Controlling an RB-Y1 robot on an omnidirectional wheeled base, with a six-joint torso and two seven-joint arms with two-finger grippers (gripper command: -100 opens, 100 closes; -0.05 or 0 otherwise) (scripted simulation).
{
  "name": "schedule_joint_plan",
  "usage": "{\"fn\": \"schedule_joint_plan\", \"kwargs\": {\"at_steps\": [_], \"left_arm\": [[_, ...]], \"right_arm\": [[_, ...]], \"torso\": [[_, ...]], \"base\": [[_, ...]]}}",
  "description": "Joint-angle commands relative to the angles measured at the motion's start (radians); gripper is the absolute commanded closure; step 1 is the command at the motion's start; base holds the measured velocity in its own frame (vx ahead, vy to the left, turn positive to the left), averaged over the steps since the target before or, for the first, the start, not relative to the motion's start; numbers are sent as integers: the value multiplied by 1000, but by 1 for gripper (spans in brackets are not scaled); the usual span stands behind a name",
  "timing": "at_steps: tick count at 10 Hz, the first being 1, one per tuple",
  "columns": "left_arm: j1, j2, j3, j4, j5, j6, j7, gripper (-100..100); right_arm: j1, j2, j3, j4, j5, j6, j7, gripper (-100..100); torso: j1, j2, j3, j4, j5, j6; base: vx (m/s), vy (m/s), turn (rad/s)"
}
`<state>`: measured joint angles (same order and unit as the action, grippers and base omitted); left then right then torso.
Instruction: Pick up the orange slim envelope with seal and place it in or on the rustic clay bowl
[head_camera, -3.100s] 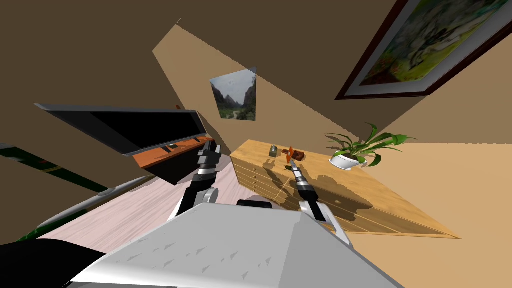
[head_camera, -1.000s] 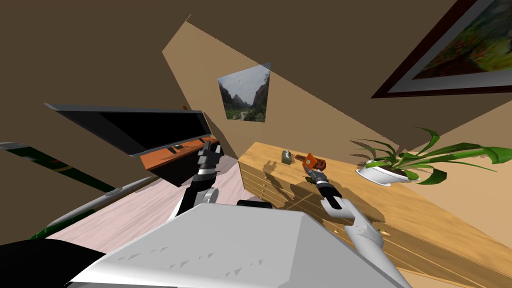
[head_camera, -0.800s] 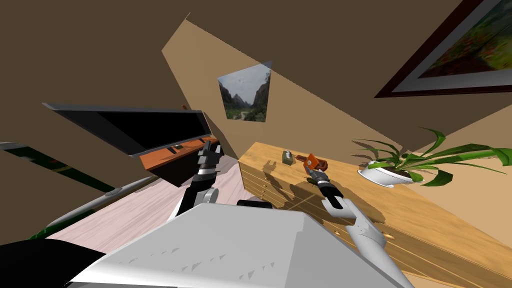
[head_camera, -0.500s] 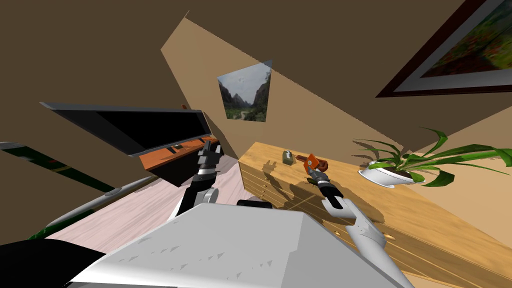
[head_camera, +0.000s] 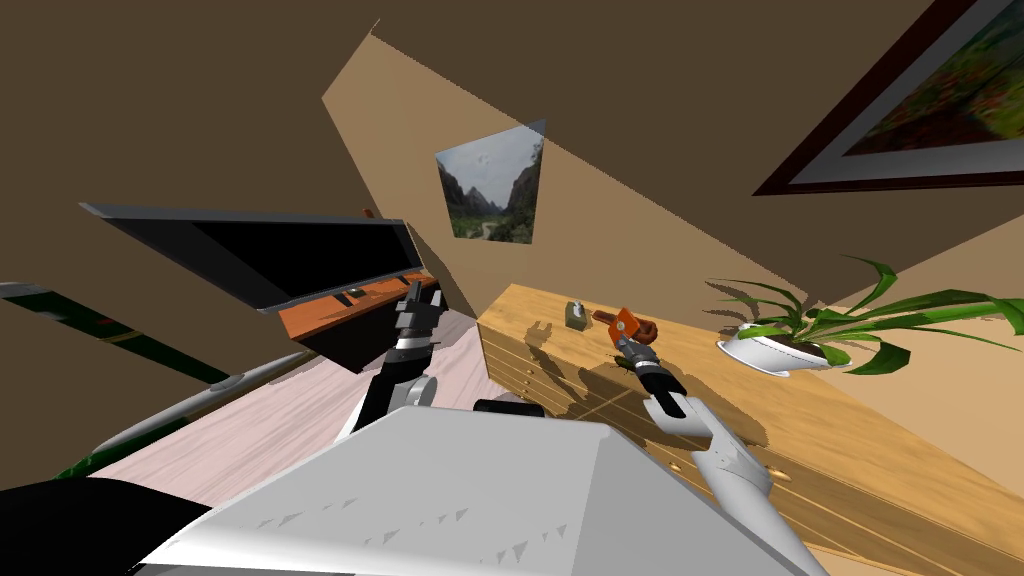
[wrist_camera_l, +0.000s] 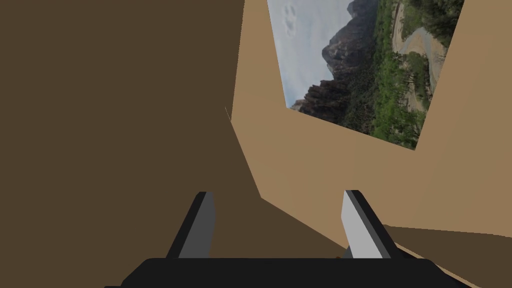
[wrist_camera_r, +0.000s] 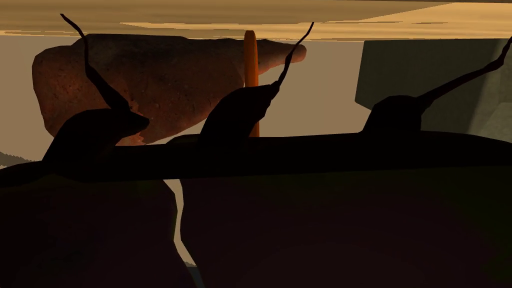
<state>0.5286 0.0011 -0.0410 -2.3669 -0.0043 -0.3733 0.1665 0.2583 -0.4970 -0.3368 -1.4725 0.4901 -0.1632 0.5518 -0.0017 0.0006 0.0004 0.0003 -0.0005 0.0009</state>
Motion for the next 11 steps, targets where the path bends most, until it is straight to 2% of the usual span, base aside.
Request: {"fn": "schedule_joint_plan", "kwargs": {"at_steps": [1,2,3,8,11], "left_arm": [[0,0,0,0,0,0,0,0],[0,0,0,0,0,0,0,0],[0,0,0,0,0,0,0,0],[0,0,0,0,0,0,0,0],[0,0,0,0,0,0,0,0]], "right_arm": [[0,0,0,0,0,0,0,100],[0,0,0,0,0,0,0,0],[1,-24,0,28,2,6,17,100],[3,-91,-3,98,2,29,52,100],[0,-155,-5,155,-2,57,73,100]], "torso": [[0,0,0,0,0,0],[0,0,0,0,0,0],[0,0,0,0,0,0],[-3,10,1,-8,-11,10],[-10,10,0,-11,-14,14]], "base": [[0,0,0],[0,0,0],[-23,49,-3],[-54,72,-16],[-51,43,-6]]}}
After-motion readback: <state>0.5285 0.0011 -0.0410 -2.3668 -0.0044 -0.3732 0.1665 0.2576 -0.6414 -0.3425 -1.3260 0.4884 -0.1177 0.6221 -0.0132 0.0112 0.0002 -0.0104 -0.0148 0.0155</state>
